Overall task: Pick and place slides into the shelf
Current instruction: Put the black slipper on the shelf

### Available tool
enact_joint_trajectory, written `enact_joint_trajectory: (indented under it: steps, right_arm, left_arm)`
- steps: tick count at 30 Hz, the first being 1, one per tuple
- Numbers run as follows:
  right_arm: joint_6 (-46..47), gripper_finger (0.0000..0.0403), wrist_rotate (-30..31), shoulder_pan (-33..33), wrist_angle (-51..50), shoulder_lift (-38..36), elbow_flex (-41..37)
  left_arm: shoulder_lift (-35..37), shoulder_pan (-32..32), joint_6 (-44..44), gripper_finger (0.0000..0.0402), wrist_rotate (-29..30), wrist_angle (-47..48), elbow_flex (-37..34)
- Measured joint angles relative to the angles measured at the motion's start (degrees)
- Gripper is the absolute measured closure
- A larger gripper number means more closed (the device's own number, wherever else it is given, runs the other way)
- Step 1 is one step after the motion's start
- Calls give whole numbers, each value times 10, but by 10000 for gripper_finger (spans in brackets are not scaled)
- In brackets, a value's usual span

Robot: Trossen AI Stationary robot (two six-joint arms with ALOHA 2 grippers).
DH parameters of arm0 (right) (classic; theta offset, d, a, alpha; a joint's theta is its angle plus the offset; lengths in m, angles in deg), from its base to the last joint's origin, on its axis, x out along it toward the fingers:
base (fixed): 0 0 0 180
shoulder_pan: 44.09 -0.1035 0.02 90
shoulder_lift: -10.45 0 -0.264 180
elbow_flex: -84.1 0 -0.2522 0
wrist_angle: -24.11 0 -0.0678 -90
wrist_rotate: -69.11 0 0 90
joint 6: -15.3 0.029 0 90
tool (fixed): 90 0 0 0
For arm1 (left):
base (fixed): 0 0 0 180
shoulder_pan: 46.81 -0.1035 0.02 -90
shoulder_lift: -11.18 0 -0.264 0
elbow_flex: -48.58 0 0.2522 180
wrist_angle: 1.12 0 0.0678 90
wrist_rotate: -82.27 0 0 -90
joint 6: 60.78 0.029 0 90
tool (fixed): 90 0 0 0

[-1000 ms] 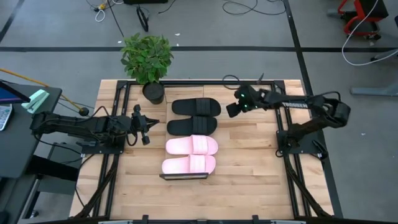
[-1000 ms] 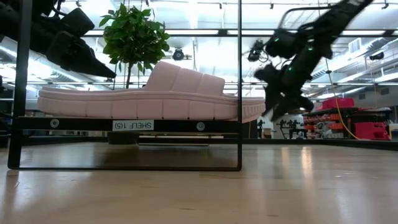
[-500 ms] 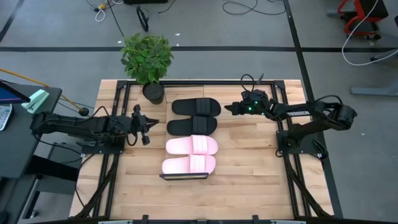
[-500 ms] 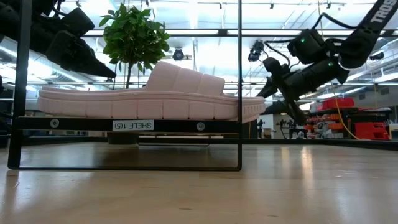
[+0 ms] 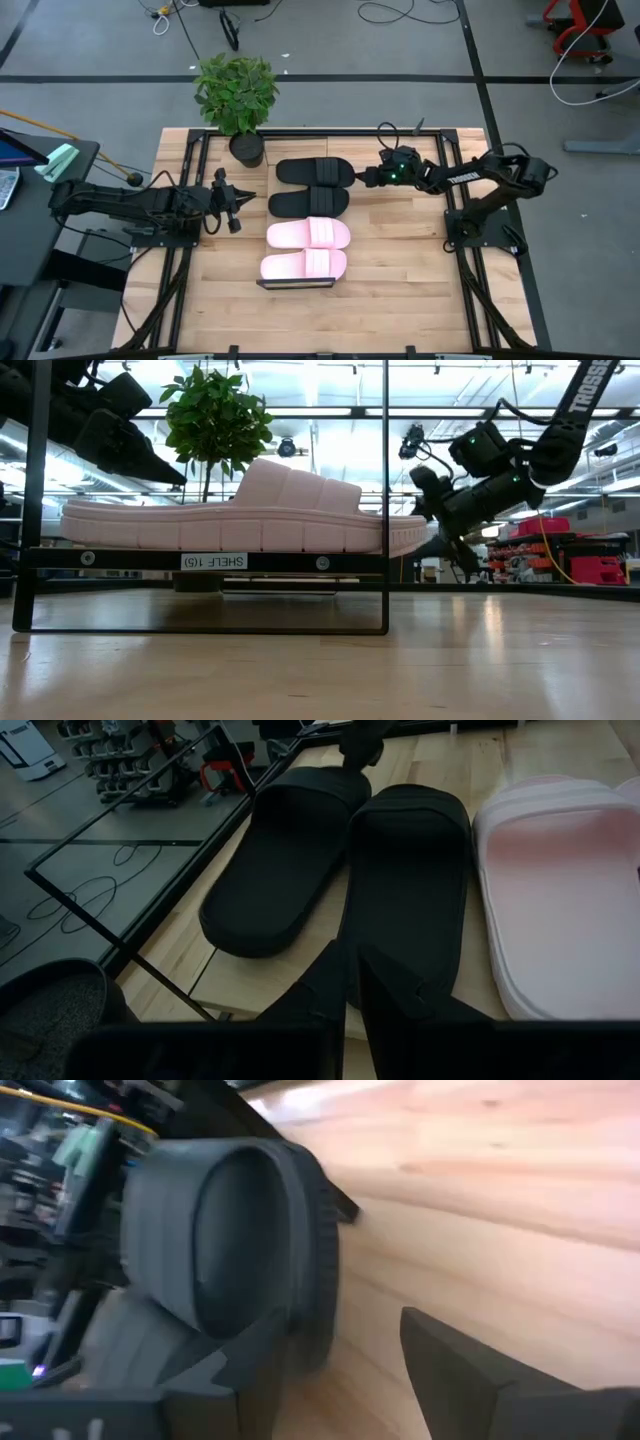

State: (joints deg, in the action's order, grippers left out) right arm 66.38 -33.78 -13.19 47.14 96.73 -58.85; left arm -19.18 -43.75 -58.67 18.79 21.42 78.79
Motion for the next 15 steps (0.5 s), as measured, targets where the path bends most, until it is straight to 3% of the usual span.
enact_joint_trajectory:
  steps: [8, 15]
  right_arm:
    - [12, 201, -16, -3, 67, 34, 2]
    - [2, 202, -28, -3, 65, 68, 48]
  left_arm:
    - [0, 0, 0, 374, 0, 0, 0]
    - [0, 0, -1, 372, 0, 0, 0]
